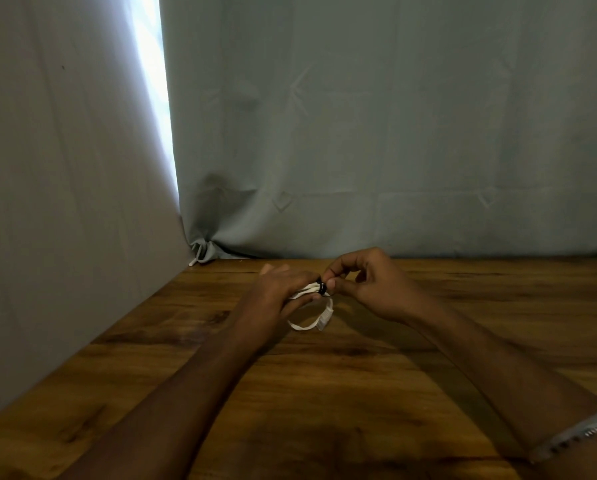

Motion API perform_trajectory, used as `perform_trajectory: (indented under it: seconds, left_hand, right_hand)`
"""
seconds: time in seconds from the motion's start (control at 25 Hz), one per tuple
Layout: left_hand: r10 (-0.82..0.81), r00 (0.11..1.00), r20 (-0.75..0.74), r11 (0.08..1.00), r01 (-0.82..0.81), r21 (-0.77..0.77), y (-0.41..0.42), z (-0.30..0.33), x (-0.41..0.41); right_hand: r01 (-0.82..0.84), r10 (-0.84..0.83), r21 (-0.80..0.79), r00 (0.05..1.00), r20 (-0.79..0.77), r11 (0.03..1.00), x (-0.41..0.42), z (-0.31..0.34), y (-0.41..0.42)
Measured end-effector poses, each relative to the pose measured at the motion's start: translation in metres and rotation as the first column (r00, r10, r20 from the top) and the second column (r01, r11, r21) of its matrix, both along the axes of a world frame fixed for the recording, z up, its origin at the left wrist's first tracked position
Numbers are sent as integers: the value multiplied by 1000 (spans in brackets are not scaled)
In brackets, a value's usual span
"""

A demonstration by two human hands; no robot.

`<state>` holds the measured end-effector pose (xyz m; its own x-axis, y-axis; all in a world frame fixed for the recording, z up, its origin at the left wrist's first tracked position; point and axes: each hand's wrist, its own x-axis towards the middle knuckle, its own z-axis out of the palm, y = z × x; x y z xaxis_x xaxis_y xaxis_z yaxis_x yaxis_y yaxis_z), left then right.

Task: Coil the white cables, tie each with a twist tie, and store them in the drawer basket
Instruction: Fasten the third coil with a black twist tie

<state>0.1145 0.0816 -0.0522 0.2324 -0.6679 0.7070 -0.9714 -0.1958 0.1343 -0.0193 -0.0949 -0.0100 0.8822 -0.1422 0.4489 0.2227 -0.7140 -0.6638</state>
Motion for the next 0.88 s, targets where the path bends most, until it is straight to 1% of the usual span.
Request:
perform_trajectory:
  seconds: [0.12,0.24,0.36,0.52,0.72,0.88]
  left_hand:
    - [4,999,53,1000,-4,10,0,3,-3]
    - [-2,995,103,1000,0,16,-1,6,-5]
    - [-11,995,95,1000,10,12,0,5,-6]
    - [-19,998,52,998,23,-65,1,4,-3]
    - [53,979,199,998,-46,-42,1,7,-2]
    - [26,969,247,1000,-27,-2,1,8,-7]
  right_hand:
    - [7,-7,-15,999,35,1000,0,1,1]
    - [-32,30,26,998,57,999,-3,1,1]
    - [-59,59,1,996,65,998,-5,1,2]
    - [-27,32,-55,996,85,998,-3,2,5]
    - [-26,30,-34,995,98,999,-2,-2,5]
    - [-42,53,-107,993,102,993,0,-4,5]
